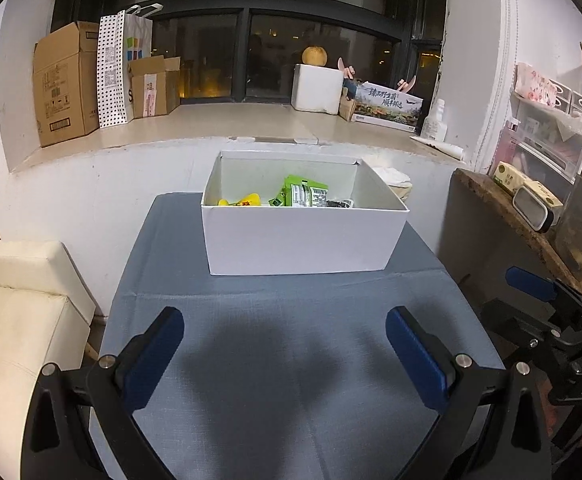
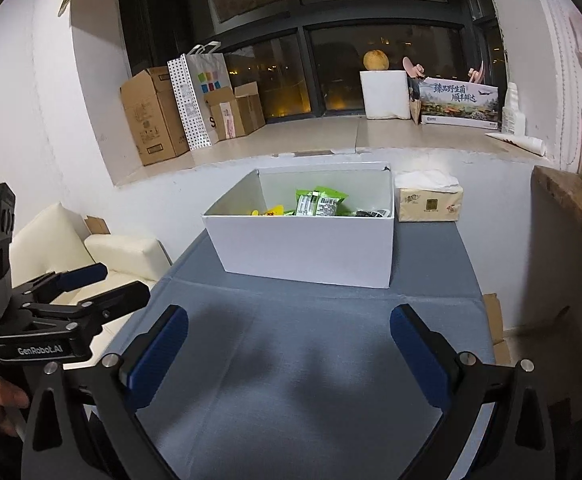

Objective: Organize snacks

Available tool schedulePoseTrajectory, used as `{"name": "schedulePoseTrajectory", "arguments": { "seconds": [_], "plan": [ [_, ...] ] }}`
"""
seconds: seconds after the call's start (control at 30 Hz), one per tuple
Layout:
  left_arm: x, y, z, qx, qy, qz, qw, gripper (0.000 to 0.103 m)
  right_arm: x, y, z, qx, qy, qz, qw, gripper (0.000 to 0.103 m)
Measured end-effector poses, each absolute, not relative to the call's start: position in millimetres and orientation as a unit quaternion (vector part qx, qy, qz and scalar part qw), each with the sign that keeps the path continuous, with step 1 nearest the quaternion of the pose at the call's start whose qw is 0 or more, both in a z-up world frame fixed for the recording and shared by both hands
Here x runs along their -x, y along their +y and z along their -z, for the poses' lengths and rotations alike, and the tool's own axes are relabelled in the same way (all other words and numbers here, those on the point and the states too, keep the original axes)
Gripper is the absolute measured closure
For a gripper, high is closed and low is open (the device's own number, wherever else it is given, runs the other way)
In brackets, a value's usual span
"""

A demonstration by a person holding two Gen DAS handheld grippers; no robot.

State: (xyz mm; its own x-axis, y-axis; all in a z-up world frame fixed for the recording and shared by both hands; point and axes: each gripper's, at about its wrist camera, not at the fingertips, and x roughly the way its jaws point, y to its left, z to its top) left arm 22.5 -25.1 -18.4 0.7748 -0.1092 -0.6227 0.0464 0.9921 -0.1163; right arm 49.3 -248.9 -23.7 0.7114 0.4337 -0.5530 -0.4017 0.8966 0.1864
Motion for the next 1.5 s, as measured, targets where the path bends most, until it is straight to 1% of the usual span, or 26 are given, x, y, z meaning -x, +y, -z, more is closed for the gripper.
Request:
{"name": "schedulePoseTrajectory", "arguments": {
  "seconds": [0.37, 1.5],
  "plan": [
    [-22.6, -26.6, 17.8, 0.042, 0.333, 0.039, 0.941, 0.000, -50.5, -248.3, 28.2, -0.030, 0.318, -0.225, 0.921, 0.000],
    [-20.9, -28.3, 15.1, 0.032, 0.333, 0.038, 0.942, 0.000, -47.2, -250.4, 23.2, -0.030, 0.311, -0.232, 0.921, 0.000]
  ]
}}
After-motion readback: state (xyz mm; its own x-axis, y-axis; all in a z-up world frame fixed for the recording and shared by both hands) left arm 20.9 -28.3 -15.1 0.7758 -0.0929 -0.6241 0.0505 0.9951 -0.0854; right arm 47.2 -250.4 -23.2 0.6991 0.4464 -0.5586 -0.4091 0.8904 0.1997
